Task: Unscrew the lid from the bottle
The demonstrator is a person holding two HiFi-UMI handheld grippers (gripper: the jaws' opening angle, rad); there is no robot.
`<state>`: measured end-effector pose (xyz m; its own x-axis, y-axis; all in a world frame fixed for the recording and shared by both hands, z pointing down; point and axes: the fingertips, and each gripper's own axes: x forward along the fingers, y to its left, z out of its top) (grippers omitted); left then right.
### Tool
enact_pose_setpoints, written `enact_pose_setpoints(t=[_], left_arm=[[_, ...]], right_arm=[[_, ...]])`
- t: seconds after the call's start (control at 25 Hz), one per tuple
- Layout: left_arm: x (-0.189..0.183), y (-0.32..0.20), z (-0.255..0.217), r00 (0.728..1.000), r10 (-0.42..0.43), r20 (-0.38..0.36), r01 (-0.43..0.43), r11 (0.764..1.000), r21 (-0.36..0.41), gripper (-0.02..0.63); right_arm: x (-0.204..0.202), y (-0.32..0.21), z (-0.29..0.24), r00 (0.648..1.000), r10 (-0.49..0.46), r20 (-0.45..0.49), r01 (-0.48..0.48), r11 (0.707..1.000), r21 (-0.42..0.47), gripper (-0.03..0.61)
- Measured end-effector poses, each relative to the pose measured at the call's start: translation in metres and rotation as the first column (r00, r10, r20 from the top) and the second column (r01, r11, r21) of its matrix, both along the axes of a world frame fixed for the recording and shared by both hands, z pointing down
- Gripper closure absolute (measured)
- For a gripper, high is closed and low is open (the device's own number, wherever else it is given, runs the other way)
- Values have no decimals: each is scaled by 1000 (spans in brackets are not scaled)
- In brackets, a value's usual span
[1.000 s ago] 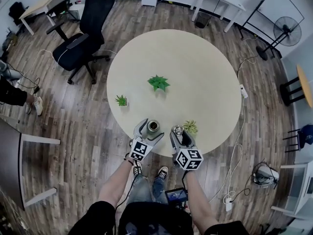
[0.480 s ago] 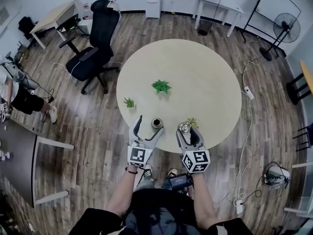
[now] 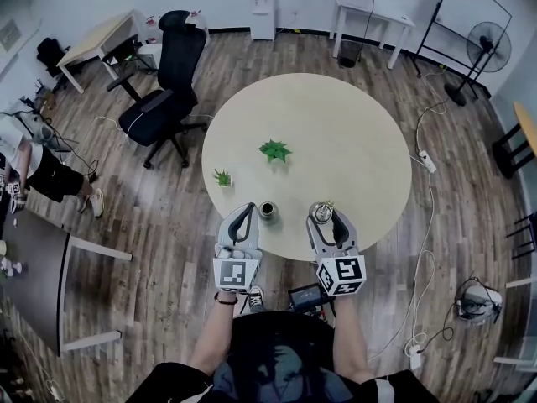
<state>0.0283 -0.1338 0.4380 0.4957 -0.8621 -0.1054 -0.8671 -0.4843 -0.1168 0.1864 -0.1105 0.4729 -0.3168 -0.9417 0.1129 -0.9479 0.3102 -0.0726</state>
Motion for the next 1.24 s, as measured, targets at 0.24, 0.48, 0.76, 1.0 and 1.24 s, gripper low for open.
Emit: enact_pose_setpoints(t=[0.24,0.48,0.76,1.0,1.24], left_arm=[[4,2,-16,1000,1,-13,-1,1000,12,612],[0,0,-8,1000,-1,2,1,1000,-1,612],[-3,1,-8,1000,1,-10,-1,1000,0,612],[-5,2,-4,1000,3,5,-3,1000,-12,612],[-6,1,-4,1000,0,5,0,1000,-25,612]], right_arm=[[-5,-1,-12,1000,1,1,-1,1000,27,337],[-9,-3,-13,1000,-1,7,1,1000,27,339],[-12,-1,-16,1000,-6,-9,6,1000,28,339],[-13,1,-16,1000,-3,-1,3,1000,30,339],[-14,3,-16,1000,-7,-10,8,999,32,338]])
